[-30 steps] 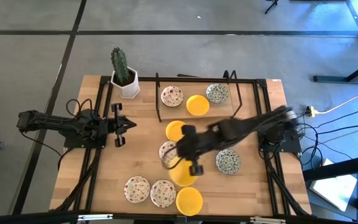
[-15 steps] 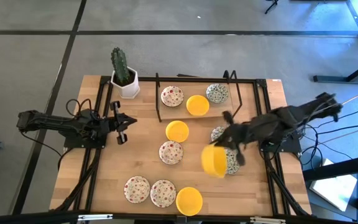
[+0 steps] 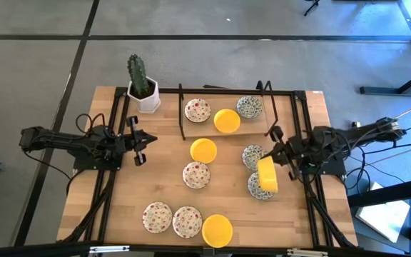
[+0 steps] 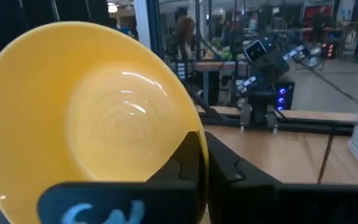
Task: Pick & Place Mini bowls
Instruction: Stack the yellow bowl on the yellow bowl on the shelf
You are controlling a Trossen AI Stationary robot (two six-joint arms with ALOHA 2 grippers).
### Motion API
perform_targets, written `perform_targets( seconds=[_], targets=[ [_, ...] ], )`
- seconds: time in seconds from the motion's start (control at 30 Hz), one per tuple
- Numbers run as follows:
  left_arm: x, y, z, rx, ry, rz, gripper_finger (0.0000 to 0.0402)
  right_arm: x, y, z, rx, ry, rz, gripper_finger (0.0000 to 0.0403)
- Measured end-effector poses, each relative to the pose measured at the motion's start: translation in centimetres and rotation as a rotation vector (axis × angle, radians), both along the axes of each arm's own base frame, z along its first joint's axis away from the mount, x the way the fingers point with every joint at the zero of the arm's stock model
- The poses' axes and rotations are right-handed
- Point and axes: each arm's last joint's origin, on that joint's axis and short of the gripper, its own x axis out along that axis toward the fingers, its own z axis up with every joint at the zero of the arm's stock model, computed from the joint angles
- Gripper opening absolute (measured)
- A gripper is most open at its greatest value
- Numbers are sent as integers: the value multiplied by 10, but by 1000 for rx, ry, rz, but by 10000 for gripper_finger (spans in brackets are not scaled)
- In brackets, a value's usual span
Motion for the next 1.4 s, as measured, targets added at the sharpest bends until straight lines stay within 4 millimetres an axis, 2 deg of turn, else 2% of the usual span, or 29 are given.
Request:
perform_targets(
  seconds=[0.17, 0.47, 0.67, 0.8, 1.0, 1.07, 1.2, 1.4],
  targets=[
    [0, 0, 0, 0, 0, -1, 7, 0, -4, -31, 1, -37, -30, 5],
    [0, 0, 0, 2, 0, 1, 1, -1, -9, -58, -3, -10, -57, 5],
    [-2, 2, 4, 61, -40, 99, 7, -1, -11, -63, 7, -15, -71, 5],
    [-2, 3, 4, 33, -39, 130, 6, -1, -11, -64, 1, -14, -81, 5],
    [-2, 3, 4, -14, -44, 99, 2, 1, -18, -64, 19, 6, -298, 6],
    [-2, 3, 4, -23, -44, 96, 4, 4, -19, -58, 17, 42, -353, 6],
    [-2, 3, 4, -26, -44, 96, 8, 15, -22, -31, -17, 174, -439, 6],
    [-2, 3, 4, -36, -45, 92, 2, 42, -40, 28, -119, 377, -569, 5]
  ],
)
